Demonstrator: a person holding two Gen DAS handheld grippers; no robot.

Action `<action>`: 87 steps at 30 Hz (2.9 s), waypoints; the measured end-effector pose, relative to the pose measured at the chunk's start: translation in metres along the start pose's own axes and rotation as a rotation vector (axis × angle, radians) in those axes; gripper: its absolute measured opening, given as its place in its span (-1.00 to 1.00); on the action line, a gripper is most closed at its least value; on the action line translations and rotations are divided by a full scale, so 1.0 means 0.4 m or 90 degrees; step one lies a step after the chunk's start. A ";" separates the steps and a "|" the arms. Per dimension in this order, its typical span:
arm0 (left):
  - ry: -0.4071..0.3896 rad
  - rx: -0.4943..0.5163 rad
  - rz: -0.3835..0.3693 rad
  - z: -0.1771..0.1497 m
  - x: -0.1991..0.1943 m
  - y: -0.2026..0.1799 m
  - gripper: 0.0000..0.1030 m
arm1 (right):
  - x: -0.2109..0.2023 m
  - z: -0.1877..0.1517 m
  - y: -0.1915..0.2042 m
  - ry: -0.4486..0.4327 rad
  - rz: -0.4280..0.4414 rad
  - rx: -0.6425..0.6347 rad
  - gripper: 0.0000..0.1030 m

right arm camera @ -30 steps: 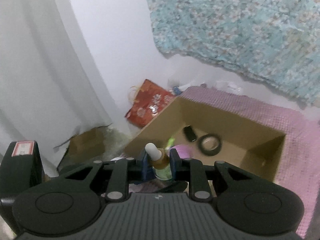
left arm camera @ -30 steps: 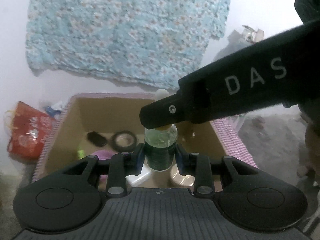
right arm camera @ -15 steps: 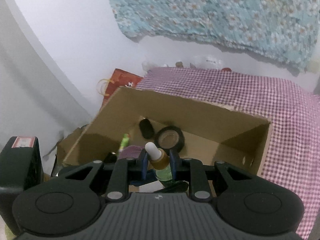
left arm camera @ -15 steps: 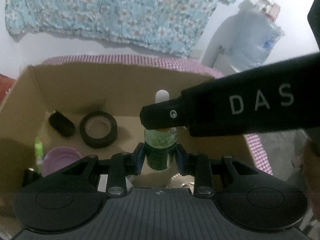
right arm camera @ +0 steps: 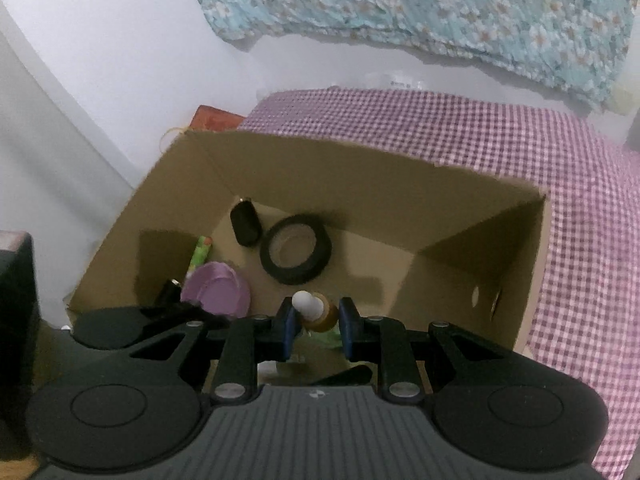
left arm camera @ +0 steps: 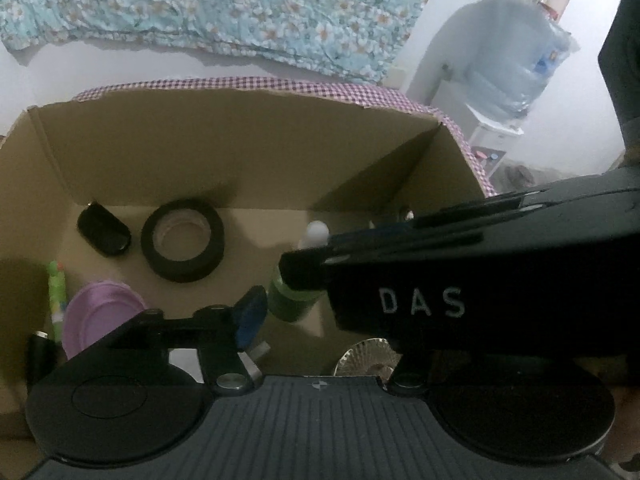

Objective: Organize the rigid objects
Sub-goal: 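Carry the dropper bottle into the box and open the right tool, then move the right tool to the white pill jar and close on it, then lift the white pill jar into the box and open the right tool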

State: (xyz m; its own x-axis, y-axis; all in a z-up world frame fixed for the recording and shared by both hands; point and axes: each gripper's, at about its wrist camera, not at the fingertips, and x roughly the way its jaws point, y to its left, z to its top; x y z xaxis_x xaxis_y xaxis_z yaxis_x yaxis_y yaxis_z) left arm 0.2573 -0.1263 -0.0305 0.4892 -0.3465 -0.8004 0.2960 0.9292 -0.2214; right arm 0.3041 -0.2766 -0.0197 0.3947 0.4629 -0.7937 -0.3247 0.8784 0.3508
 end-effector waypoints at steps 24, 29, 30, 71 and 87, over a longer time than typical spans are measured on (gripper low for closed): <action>-0.128 0.050 -0.024 -0.099 -0.312 -0.072 0.65 | -0.391 -0.182 0.102 -0.274 0.061 0.143 0.05; -0.141 0.037 -0.016 -0.171 -0.394 -0.043 0.66 | -0.430 -0.265 0.136 -0.273 0.082 0.170 0.15; -0.143 0.028 -0.016 -0.186 -0.407 -0.035 0.66 | -0.431 -0.278 0.144 -0.268 0.080 0.173 0.15; -0.122 -0.110 0.165 -0.295 -0.315 0.235 0.59 | -0.011 -0.199 0.429 -0.038 0.143 0.131 0.17; -0.127 -0.146 0.150 -0.300 -0.313 0.271 0.05 | 0.047 -0.183 0.417 -0.016 0.167 0.144 -0.08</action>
State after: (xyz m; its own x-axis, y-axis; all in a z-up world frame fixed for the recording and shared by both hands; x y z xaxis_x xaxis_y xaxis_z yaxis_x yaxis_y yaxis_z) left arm 0.1297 0.0334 -0.0213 0.6784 -0.1165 -0.7254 -0.0242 0.9833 -0.1806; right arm 0.1945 -0.1300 -0.0125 0.3455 0.6769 -0.6499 -0.2202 0.7317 0.6450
